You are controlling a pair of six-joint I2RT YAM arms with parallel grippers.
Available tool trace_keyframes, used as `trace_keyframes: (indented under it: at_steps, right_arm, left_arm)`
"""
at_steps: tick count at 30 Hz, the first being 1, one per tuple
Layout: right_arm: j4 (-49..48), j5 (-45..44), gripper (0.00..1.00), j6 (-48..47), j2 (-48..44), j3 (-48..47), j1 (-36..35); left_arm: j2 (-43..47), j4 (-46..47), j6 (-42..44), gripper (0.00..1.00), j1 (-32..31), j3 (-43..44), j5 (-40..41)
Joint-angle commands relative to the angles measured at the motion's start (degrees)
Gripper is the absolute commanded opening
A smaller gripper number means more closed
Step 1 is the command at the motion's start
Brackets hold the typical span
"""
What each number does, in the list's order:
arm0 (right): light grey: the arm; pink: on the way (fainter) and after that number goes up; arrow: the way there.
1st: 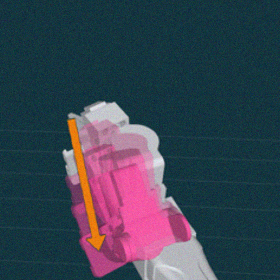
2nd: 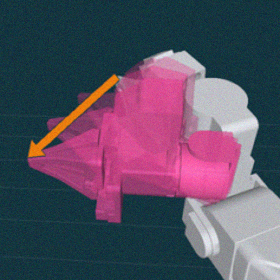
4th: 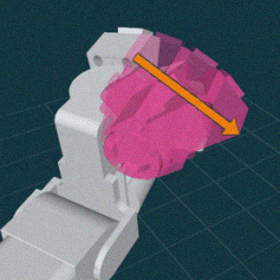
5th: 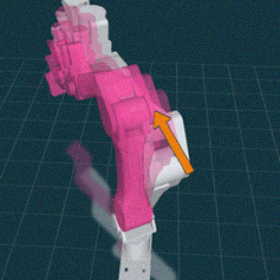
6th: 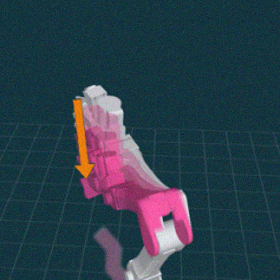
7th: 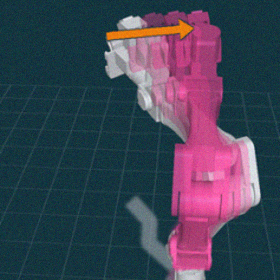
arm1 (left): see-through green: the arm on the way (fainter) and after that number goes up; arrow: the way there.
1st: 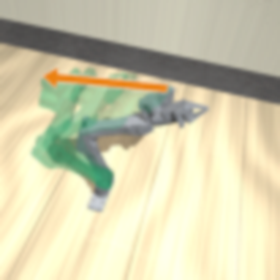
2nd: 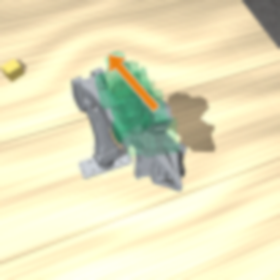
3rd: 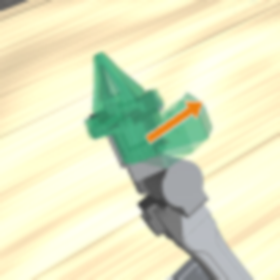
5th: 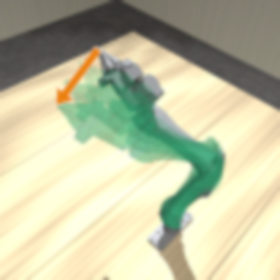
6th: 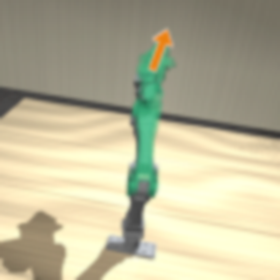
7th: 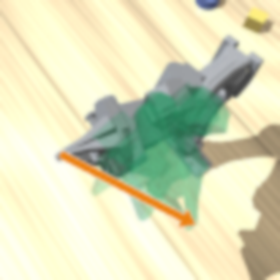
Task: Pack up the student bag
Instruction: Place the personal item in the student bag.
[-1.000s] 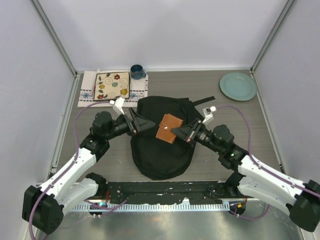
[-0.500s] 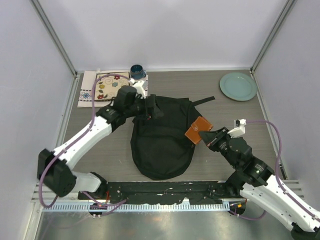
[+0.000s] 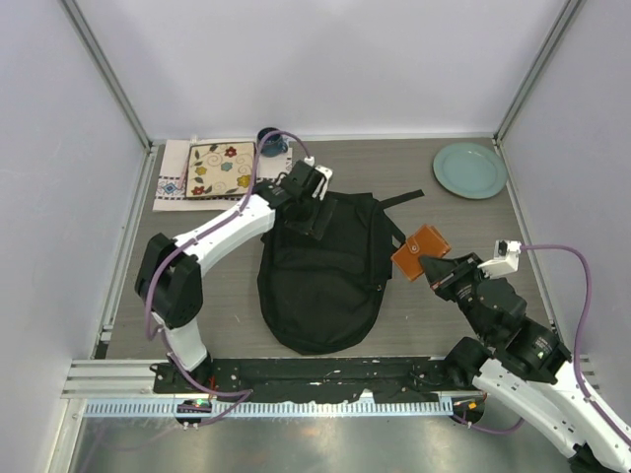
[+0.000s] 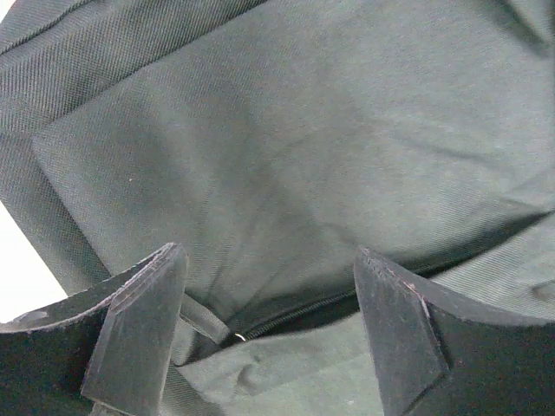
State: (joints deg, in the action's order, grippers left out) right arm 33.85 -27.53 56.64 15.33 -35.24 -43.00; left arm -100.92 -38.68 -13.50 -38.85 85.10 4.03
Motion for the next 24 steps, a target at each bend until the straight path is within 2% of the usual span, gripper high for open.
trace_keyframes:
  at_steps: [1, 9, 15, 24]
  right_arm:
    - [0.3, -3.0, 0.0, -0.2, -0.7, -1.8, 0.1]
    - [0.3, -2.5, 0.01, 0.2, -1.1, -0.9, 0.0]
    - [0.3, -2.2, 0.01, 1.0, -1.2, 0.0, 0.0]
    - [-0.4, -1.0, 0.03, 1.5, -0.9, 0.6, 0.0]
  left_arm:
    - [-2.7, -4.9, 4.8, 0.81, -2.9, 2.7, 8.9]
    - [-1.9, -4.1, 5.8, 0.8, -6.6, -0.7, 10.0]
    - [1.9, -2.1, 6.3, 0.8, -7.1, -5.3, 5.5]
    - [2.0, -2.3, 6.7, 0.77, -8.2, -8.5, 6.2]
